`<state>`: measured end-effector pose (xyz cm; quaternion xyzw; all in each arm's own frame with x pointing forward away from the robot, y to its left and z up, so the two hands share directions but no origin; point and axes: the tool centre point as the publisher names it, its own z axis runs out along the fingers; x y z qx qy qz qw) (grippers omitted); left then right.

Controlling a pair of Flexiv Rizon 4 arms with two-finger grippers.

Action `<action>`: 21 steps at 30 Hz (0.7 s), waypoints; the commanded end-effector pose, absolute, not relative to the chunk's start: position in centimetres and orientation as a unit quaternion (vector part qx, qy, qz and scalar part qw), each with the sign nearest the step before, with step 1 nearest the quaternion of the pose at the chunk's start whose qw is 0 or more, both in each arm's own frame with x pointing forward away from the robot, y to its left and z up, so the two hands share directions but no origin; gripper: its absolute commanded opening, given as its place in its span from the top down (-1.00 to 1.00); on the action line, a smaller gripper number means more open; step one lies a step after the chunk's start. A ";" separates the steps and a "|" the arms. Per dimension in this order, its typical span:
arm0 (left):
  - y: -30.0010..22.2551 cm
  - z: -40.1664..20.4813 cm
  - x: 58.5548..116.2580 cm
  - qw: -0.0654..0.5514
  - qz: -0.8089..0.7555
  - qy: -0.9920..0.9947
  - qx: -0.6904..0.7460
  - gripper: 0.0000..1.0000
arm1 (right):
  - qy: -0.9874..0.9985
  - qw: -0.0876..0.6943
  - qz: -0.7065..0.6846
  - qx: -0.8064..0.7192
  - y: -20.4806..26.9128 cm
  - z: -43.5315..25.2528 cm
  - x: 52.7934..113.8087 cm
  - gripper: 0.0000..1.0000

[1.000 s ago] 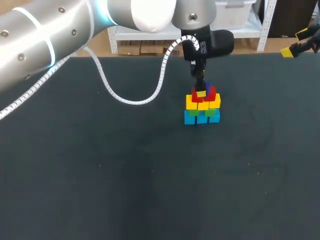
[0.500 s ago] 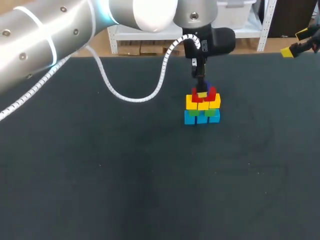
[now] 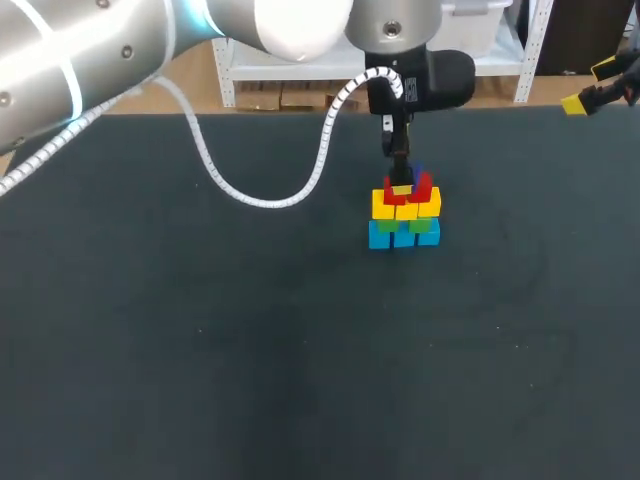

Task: Place the blue cubes, place green cubes on the blue cubes, place the yellow cubes on the green cubes, then place the red cubes on the yellow cubes, and place purple cube on the red cubes.

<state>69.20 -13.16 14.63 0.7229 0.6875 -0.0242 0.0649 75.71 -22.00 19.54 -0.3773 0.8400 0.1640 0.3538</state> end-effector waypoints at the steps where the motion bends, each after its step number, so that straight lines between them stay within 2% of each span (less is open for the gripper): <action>1: -12.1 14.7 68.4 0.085 -0.015 0.693 0.716 -1.00 | 0.839 0.354 0.166 -0.378 -22.0 19.5 75.9 -1.00; 21: -9.1 14.6 67.9 0.095 -0.001 0.720 0.687 -1.00 | 0.839 0.354 0.166 -0.378 -22.0 19.5 75.9 -1.00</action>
